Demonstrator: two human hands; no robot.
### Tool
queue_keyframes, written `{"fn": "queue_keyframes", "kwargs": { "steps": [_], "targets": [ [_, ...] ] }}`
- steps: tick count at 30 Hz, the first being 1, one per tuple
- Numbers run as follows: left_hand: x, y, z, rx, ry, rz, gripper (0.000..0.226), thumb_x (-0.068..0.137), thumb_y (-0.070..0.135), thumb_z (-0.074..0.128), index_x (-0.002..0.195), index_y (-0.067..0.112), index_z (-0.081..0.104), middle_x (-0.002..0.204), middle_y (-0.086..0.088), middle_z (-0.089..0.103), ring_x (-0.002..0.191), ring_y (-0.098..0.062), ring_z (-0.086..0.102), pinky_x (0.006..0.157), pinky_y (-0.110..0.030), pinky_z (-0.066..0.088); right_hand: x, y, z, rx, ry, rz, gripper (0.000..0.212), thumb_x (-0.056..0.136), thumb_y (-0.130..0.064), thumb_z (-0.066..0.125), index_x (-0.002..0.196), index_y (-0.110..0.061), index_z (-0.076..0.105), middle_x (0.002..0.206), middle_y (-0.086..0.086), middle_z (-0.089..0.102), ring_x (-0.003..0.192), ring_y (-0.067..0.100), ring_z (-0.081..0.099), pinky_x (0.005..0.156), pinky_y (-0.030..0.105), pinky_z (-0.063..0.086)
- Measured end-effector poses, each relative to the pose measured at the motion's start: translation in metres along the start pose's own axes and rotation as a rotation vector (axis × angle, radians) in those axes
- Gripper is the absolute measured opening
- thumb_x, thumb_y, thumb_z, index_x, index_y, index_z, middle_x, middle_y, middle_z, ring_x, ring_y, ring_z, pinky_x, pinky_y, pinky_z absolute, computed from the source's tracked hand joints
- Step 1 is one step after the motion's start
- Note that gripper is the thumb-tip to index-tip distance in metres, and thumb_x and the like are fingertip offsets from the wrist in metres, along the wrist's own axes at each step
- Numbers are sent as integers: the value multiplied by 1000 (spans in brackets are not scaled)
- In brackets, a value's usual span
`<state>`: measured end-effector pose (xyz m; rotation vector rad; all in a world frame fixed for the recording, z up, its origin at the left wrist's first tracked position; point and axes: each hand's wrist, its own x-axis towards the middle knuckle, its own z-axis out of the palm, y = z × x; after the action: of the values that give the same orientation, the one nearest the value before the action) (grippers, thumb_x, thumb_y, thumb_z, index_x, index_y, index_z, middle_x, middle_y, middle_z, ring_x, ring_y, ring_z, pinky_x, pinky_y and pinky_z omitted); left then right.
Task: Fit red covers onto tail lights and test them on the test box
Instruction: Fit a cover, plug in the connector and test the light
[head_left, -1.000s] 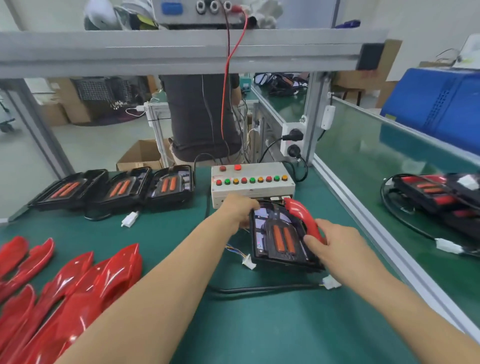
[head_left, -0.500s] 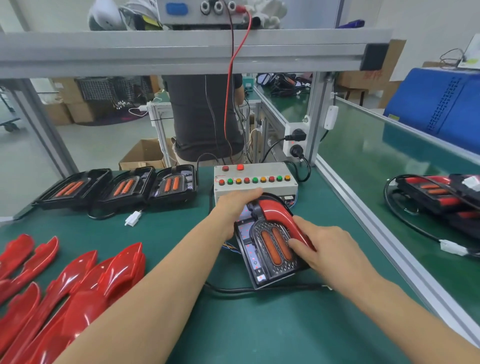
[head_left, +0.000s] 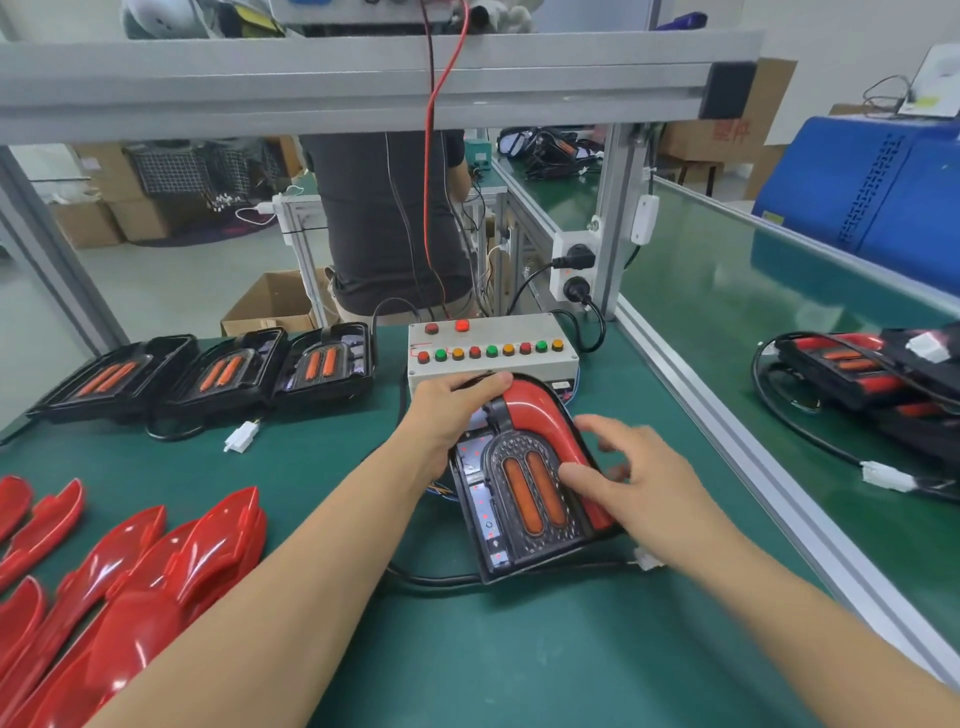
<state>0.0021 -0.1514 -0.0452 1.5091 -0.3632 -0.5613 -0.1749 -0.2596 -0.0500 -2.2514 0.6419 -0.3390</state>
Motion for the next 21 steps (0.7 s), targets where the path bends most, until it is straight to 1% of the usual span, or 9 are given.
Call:
{"fn": "queue_keyframes", "kwargs": {
  "steps": [2, 3, 5, 7, 12, 15, 17, 19, 21],
  "targets": [
    [1, 1, -1, -23, -17, -17, 33, 79, 18, 74, 110, 8, 69, 105, -7, 72, 95, -22, 69, 83, -32, 56, -1, 0, -1, 420, -182, 193, 41, 85, -44, 66, 121, -30, 53, 108, -9, 67, 85, 8, 69, 74, 22, 52],
    [1, 3, -1, -37, -29, -55, 32, 78, 18, 76, 107, 9, 69, 102, -7, 73, 89, -21, 70, 77, -31, 57, 0, 1, 0, 506, -240, 215, 34, 88, -38, 66, 116, -20, 60, 100, -4, 74, 83, 13, 73, 79, 26, 56],
    [2, 9, -2, -96, -49, -184, 25, 74, 16, 79, 97, 11, 70, 89, -8, 75, 72, -21, 72, 62, -29, 58, 0, 0, -1, 557, -287, 204, 22, 92, -29, 63, 107, -14, 67, 91, 2, 77, 82, 19, 74, 85, 32, 57],
    [2, 14, -3, -138, -62, -284, 20, 71, 13, 80, 88, 11, 69, 78, -10, 74, 59, -22, 70, 53, -29, 56, 0, -1, -2, 604, -303, 207, 21, 92, -25, 62, 105, -10, 69, 90, 6, 77, 83, 22, 74, 82, 31, 58],
    [0, 12, -1, -155, -68, -273, 36, 67, 8, 79, 101, 5, 68, 86, -16, 72, 64, -27, 68, 62, -36, 58, -4, -4, 0, 621, -266, 249, 19, 92, -20, 63, 97, -4, 71, 88, 12, 76, 86, 31, 73, 84, 36, 58],
    [1, 11, 2, -167, -38, -241, 21, 70, 2, 76, 89, 5, 68, 74, -13, 72, 55, -25, 67, 51, -32, 56, -6, -7, 1, 654, -214, 279, 13, 88, -14, 67, 91, -2, 73, 82, 14, 76, 75, 29, 74, 66, 29, 60],
    [2, 12, 3, -145, -26, -240, 16, 70, 2, 76, 83, 6, 68, 72, -13, 71, 53, -24, 66, 50, -31, 55, -8, -9, 1, 713, -189, 296, 11, 86, -11, 69, 90, -2, 73, 80, 15, 76, 69, 26, 74, 56, 24, 57],
    [2, 13, 2, -136, -49, -247, 15, 71, 4, 76, 83, 5, 68, 72, -14, 70, 52, -25, 66, 51, -31, 55, -11, -8, 1, 714, -188, 260, 11, 86, -14, 69, 93, -6, 74, 82, 10, 76, 72, 22, 74, 58, 21, 56],
    [1, 13, 0, -138, -80, -261, 13, 73, 7, 75, 84, 6, 68, 72, -14, 69, 53, -25, 65, 52, -30, 56, -12, -8, 1, 676, -243, 211, 16, 88, -21, 68, 100, -13, 72, 89, 3, 77, 81, 18, 74, 69, 20, 56]
  ]
}}
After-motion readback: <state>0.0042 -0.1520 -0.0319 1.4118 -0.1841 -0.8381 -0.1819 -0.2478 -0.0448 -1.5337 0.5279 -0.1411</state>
